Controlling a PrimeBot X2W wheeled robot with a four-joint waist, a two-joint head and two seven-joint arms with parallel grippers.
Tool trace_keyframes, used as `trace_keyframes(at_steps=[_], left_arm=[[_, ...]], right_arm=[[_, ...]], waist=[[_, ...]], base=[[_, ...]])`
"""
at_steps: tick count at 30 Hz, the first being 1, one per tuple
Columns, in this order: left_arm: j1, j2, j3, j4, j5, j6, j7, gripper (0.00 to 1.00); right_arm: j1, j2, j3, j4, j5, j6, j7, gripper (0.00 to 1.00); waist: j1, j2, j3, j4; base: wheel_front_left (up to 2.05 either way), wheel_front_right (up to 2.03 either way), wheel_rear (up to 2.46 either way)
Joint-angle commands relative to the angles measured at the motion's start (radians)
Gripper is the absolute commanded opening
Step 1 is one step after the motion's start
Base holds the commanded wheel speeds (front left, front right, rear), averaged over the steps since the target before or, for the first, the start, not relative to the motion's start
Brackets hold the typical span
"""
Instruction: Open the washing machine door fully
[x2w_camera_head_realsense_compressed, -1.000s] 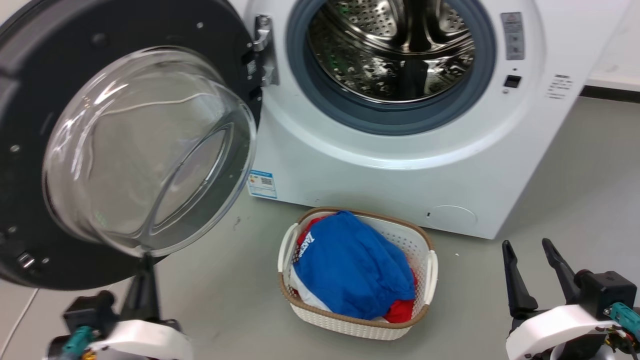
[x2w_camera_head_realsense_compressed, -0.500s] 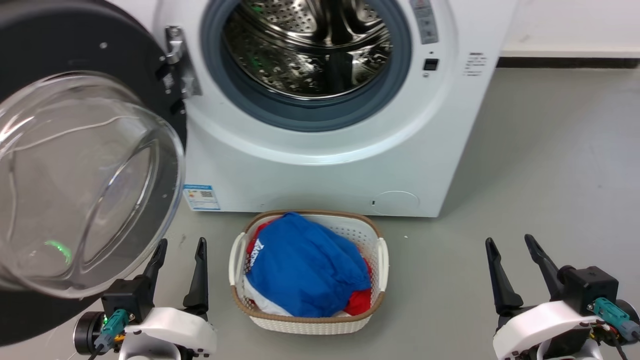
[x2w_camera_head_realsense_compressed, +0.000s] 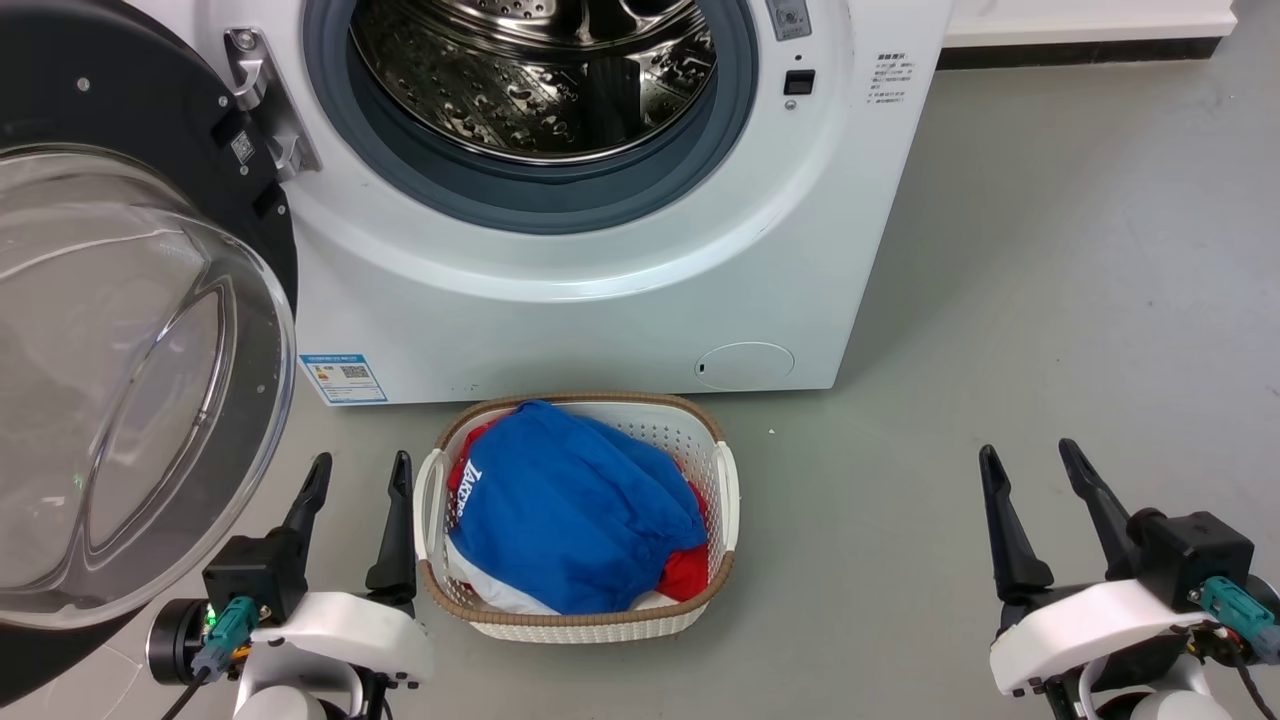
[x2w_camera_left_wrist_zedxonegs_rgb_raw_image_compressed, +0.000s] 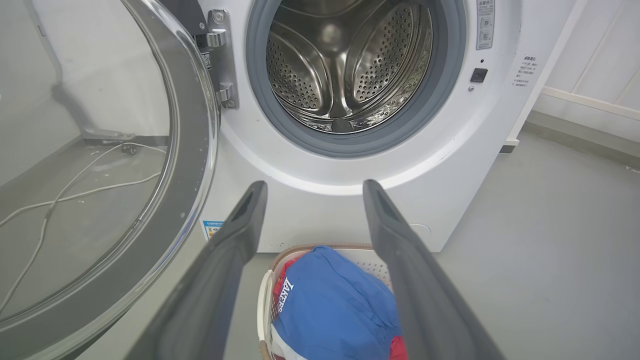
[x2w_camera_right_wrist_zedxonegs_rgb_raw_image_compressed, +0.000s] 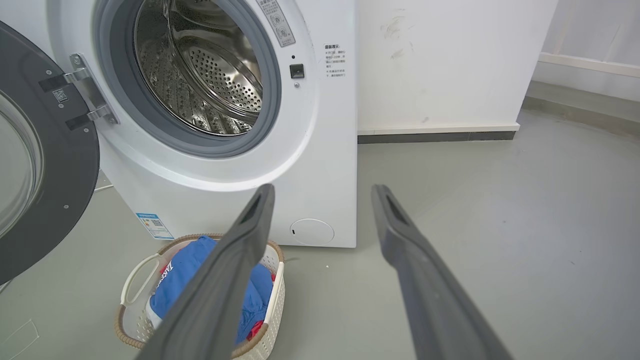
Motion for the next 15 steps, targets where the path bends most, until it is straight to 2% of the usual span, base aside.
trace_keyframes(at_steps=[1, 15], left_arm=[[-0.009, 0.002, 0.001, 0.002, 0.0, 0.003, -0.007, 1.0], [-0.015, -0.004, 0.004, 0.01, -0.009, -0.004, -0.019, 1.0]], right_arm=[[-0.01, 0.001, 0.001, 0.0, -0.002, 0.0, -0.006, 1.0], [-0.021, 0.001, 0.0, 0.005, -0.008, 0.0, -0.006, 1.0]], waist=[[0.0, -0.0001, 0.003, 0.001], [0.0, -0.0001, 0.017, 0.007]], base=[[0.0, 0.0, 0.0], [0.0, 0.0, 0.0]])
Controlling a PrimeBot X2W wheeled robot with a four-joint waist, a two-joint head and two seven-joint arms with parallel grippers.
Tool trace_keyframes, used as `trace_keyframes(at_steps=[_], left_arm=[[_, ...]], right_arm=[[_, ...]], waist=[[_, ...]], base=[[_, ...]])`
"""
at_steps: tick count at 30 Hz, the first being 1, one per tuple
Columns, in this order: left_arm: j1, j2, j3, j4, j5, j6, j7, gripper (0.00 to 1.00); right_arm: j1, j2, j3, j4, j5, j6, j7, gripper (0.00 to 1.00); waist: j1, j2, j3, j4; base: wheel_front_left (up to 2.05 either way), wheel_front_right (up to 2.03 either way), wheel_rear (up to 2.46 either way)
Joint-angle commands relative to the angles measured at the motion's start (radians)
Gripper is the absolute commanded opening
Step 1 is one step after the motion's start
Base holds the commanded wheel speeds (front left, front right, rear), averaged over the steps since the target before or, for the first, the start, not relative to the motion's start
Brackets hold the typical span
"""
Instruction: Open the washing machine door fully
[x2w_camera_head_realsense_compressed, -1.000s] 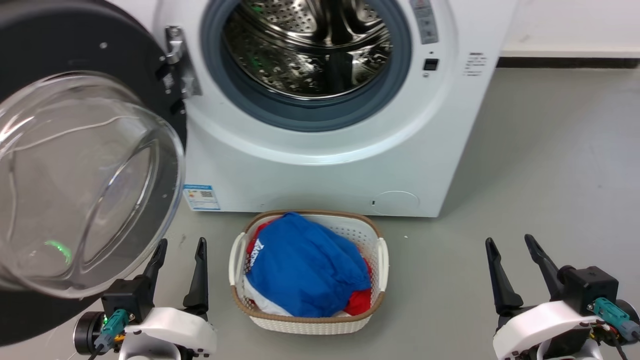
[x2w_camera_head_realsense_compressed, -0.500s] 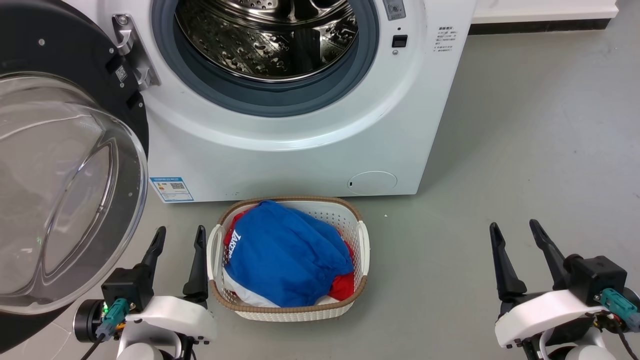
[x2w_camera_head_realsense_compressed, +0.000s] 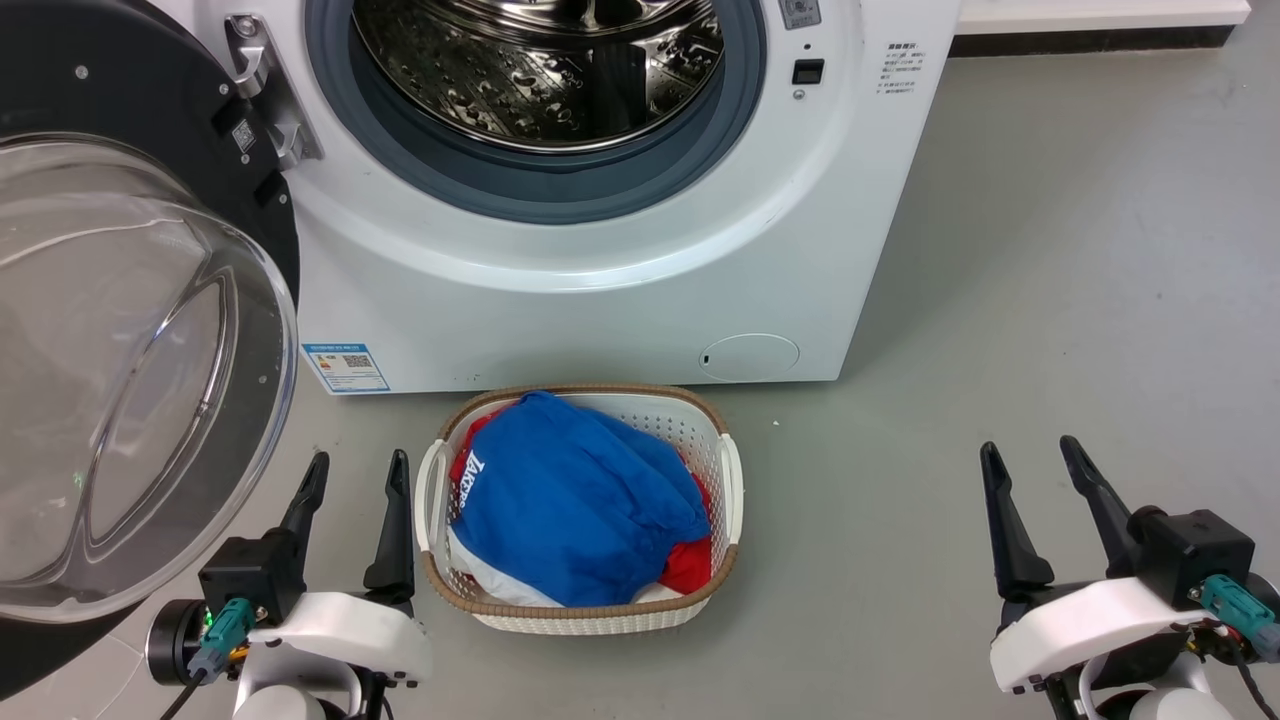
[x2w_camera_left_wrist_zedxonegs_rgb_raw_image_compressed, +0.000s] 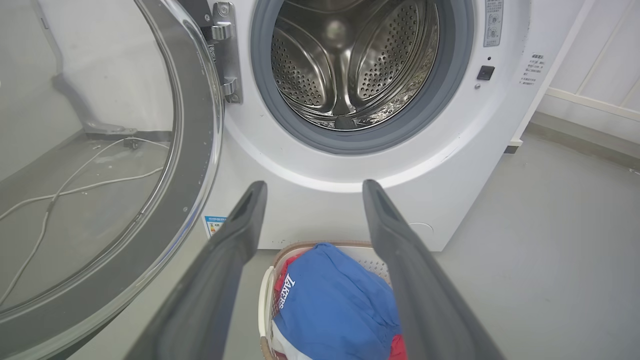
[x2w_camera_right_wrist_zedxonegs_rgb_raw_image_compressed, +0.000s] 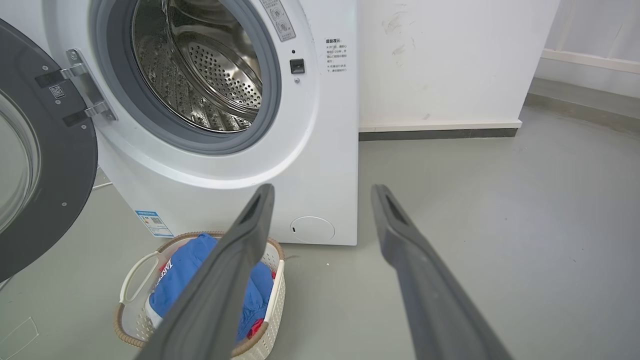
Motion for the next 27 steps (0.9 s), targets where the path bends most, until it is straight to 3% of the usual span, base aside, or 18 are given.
trace_keyframes(at_steps=[1, 11, 12, 27], left_arm=[[-0.012, -0.002, 0.0, 0.001, -0.001, -0.001, -0.006, 1.0], [-0.008, -0.001, 0.002, 0.008, -0.008, -0.009, -0.009, 1.0], [0.001, -0.001, 0.002, 0.008, -0.007, -0.009, -0.003, 0.0], [0.006, -0.03, 0.044, 0.022, -0.222, -0.035, 0.063, 0.0]], right_arm=[[-0.014, 0.001, -0.001, 0.0, -0.007, 0.0, -0.002, 1.0], [-0.011, 0.002, 0.0, 0.004, -0.006, 0.0, -0.005, 1.0], [0.002, 0.0, 0.0, 0.004, 0.001, 0.0, 0.0, 0.0], [-0.003, -0.014, 0.002, 0.044, 0.267, 0.0, 0.016, 0.0]], waist=[[0.0, 0.0, 0.001, 0.0], [0.0, 0.0, -0.003, 0.0], [0.0, 0.0, -0.003, 0.0], [0.0, 0.0, -0.013, 0.002]], base=[[0.0, 0.0, 0.0], [0.0, 0.0, 0.0], [0.0, 0.0, 0.0], [0.0, 0.0, 0.0]])
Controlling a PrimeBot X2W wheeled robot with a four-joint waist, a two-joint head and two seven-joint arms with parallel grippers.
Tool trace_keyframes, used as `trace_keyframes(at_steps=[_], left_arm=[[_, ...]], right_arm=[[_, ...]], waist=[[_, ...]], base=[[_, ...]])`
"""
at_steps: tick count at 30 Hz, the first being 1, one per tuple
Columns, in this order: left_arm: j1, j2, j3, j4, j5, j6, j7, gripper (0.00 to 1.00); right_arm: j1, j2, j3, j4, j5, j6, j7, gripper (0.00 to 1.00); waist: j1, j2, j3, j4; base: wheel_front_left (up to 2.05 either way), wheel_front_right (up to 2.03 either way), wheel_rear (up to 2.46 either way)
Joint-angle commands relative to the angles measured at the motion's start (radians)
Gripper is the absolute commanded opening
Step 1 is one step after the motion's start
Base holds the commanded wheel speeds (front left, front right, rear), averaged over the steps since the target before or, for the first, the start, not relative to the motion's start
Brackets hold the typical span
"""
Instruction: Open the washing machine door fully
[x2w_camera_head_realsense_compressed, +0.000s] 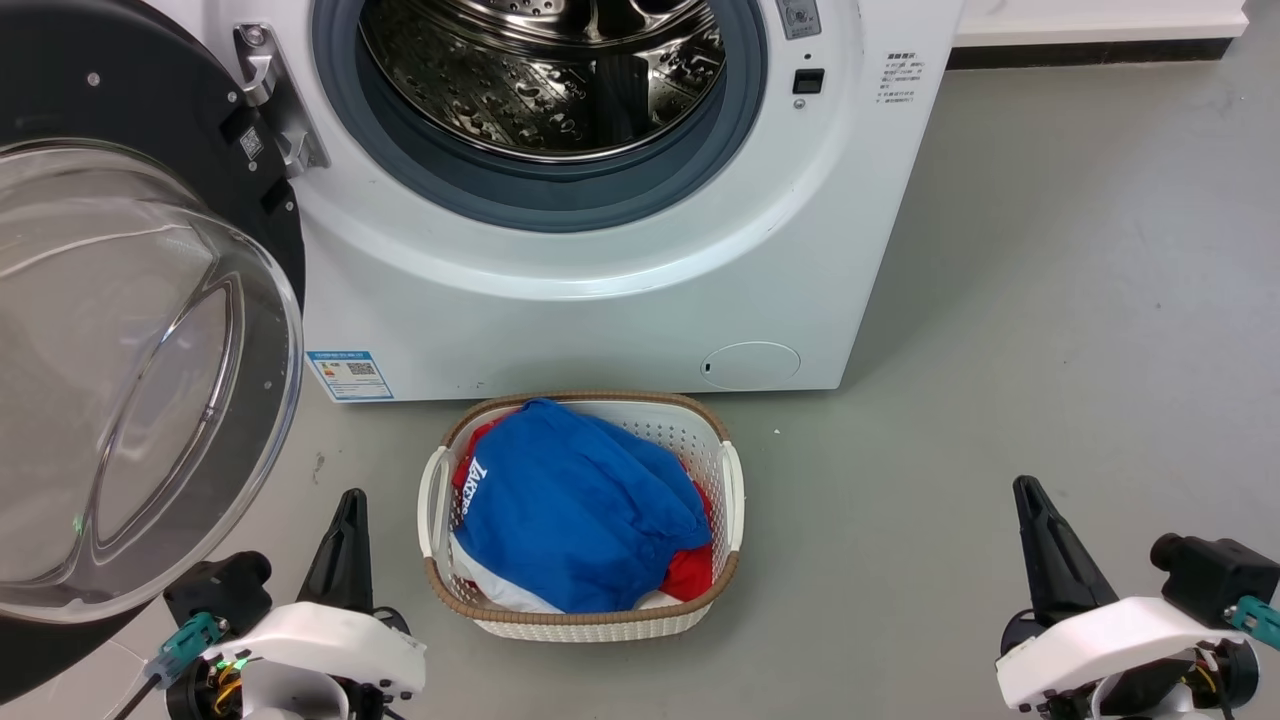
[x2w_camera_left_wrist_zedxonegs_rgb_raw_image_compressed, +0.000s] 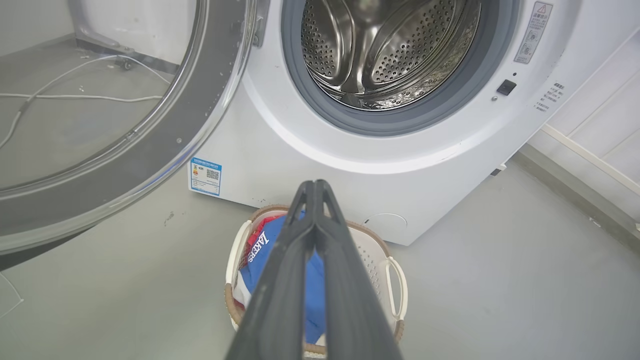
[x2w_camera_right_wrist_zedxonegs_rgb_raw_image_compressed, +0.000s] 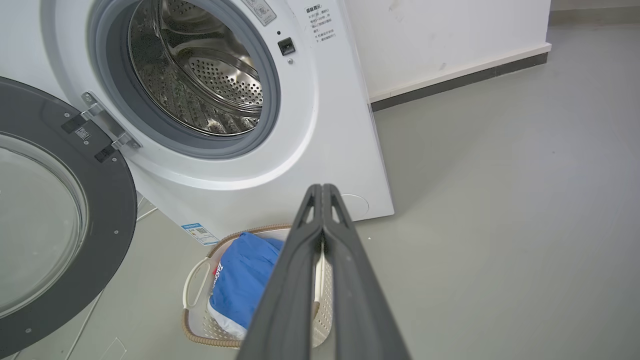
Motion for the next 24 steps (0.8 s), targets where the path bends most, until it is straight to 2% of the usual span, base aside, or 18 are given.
trace_keyframes(at_steps=[1, 12, 24], left_arm=[[-0.018, 0.0, 0.009, -0.016, -0.025, -0.005, 0.006, 0.0], [-0.02, -0.021, 0.042, -0.018, -0.203, -0.027, 0.056, 0.0], [-0.021, -0.038, 0.069, -0.019, -0.346, -0.045, 0.097, 0.0]], right_arm=[[-0.03, -0.008, -0.001, -0.011, 0.034, 0.0, 0.002, 0.0], [-0.044, -0.017, -0.004, 0.015, 0.249, 0.0, 0.019, 0.0], [-0.056, -0.022, -0.01, 0.035, 0.419, 0.0, 0.034, 0.0]], waist=[[0.0, 0.0, 0.0, 0.0], [0.0, 0.0, -0.01, 0.002], [0.0, 0.0, -0.019, 0.004]], base=[[0.0, 0.0, 0.0], [0.0, 0.0, 0.0], [0.0, 0.0, 0.0]])
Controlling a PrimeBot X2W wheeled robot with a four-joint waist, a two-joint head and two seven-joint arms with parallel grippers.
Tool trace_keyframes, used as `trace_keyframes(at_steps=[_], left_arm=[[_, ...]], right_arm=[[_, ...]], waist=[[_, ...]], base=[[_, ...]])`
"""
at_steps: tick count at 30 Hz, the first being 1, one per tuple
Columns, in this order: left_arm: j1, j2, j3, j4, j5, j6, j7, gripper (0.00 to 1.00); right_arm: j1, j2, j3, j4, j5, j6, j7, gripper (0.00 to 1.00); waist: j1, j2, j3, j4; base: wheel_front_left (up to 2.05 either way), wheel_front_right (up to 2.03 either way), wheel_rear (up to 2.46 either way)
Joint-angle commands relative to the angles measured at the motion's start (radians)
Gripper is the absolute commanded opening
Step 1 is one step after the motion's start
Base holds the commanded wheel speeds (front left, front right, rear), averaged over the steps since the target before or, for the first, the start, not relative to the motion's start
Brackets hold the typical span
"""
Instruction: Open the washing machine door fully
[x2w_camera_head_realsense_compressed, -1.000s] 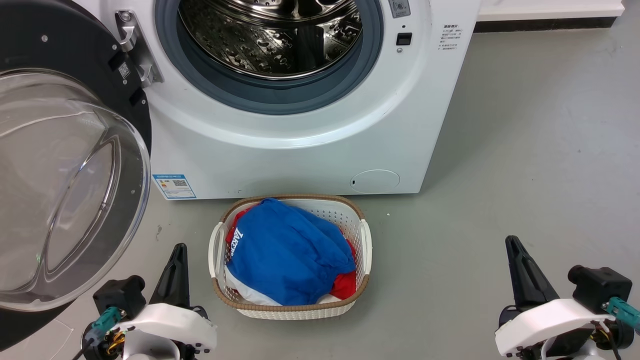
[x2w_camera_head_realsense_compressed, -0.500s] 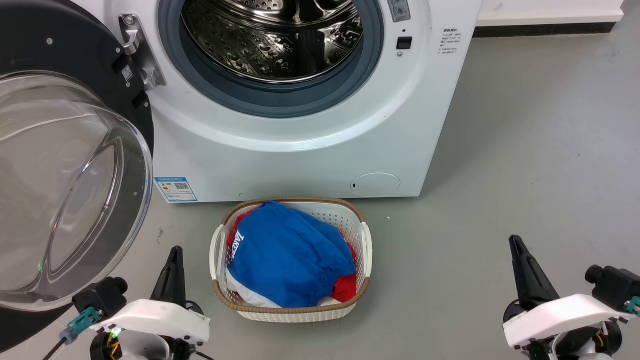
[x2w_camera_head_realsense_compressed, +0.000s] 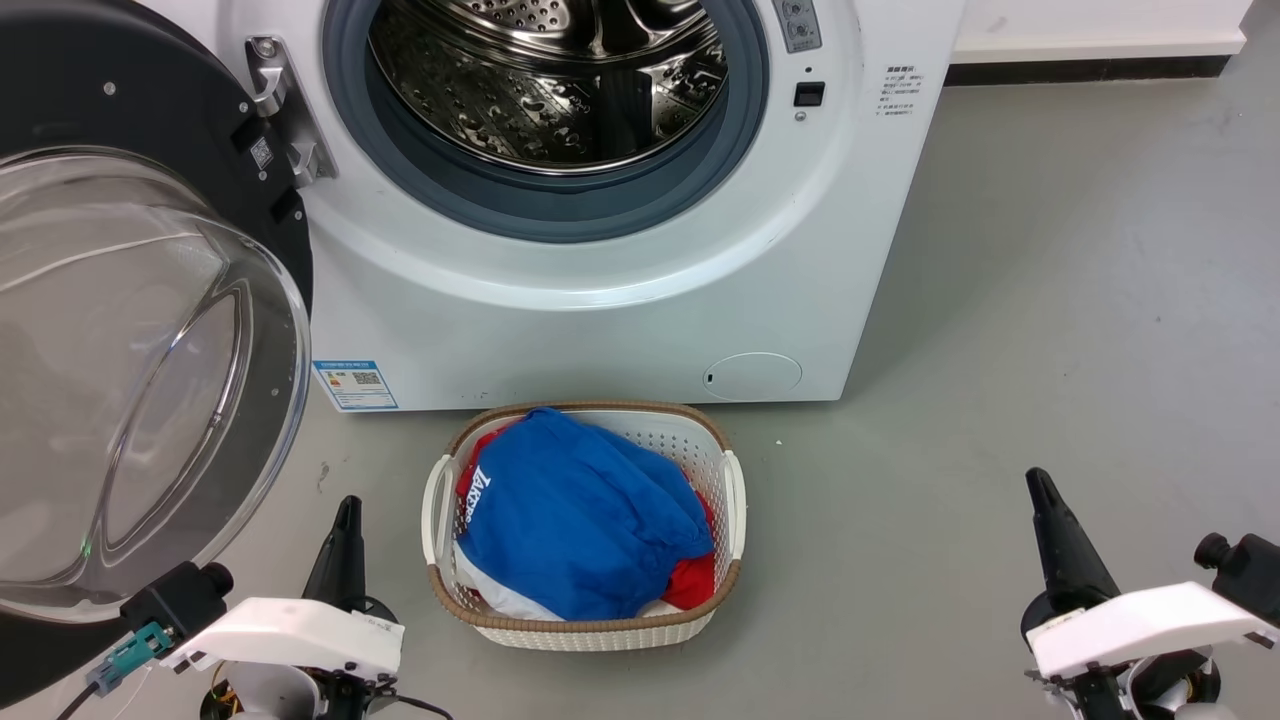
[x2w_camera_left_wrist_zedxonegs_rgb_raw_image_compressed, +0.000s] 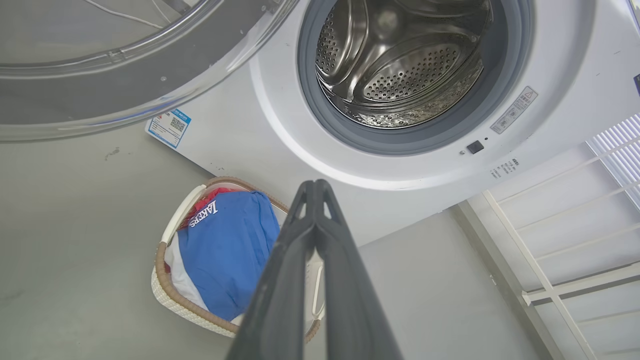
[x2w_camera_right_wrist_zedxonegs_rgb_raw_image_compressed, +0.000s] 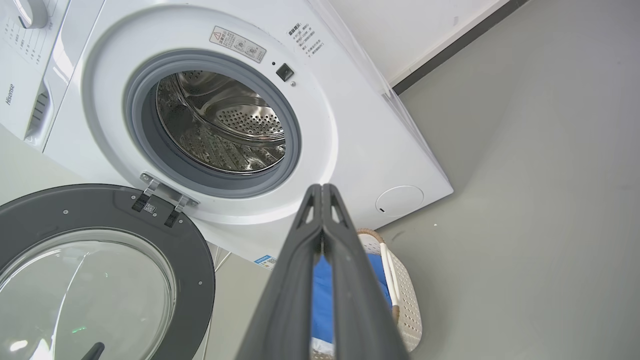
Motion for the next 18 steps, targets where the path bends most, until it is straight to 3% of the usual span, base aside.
trace_keyframes(at_steps=[1, 18], left_arm=[[-0.021, -0.002, 0.008, -0.014, -0.025, -0.007, 0.005, 0.0], [-0.023, -0.024, 0.044, -0.015, -0.213, -0.03, 0.06, 0.0]], right_arm=[[-0.027, -0.008, -0.003, -0.006, 0.03, 0.0, 0.002, 0.0], [-0.042, -0.011, -0.015, 0.021, 0.251, 0.0, 0.026, 0.0]], waist=[[-0.0001, 0.0, -0.001, 0.0], [-0.0001, 0.0, -0.014, 0.003]], base=[[0.0, 0.0, 0.0], [0.0, 0.0, 0.0]])
